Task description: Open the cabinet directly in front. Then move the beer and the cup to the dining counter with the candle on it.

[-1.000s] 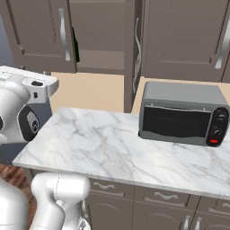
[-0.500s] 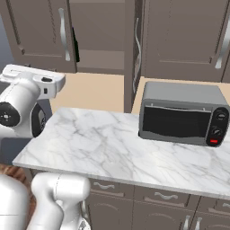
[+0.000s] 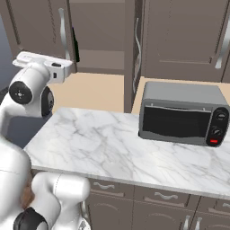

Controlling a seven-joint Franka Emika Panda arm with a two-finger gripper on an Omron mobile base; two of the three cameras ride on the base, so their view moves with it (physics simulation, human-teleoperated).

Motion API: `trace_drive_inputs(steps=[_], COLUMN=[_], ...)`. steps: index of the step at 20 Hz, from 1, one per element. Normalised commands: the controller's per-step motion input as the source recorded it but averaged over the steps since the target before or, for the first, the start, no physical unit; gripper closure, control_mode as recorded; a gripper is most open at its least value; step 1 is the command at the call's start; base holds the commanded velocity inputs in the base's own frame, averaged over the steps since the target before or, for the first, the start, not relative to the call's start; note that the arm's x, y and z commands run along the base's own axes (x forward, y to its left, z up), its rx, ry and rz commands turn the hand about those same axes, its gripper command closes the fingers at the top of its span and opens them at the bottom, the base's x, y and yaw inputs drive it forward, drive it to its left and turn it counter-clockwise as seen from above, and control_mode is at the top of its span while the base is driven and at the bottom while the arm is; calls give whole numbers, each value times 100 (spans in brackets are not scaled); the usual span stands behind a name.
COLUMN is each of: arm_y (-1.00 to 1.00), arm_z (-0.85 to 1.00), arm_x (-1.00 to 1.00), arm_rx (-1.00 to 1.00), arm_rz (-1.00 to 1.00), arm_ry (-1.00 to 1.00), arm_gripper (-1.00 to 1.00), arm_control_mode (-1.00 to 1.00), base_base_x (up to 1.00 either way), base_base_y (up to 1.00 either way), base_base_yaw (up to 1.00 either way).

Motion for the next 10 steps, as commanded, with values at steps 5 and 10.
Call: trace_drive_inputs(steps=[5, 10], arm_y=[1, 7], arm_z=[21, 18], arm_x=[83, 73], arm_rx=[0, -1], arm_rz=[0, 2], arm_ry=[0, 0], arm_gripper=[-100, -100], arm_control_mode=[-100, -100], base_base_x=[0, 0], base_base_y=[0, 0], base_base_yaw=[0, 0])
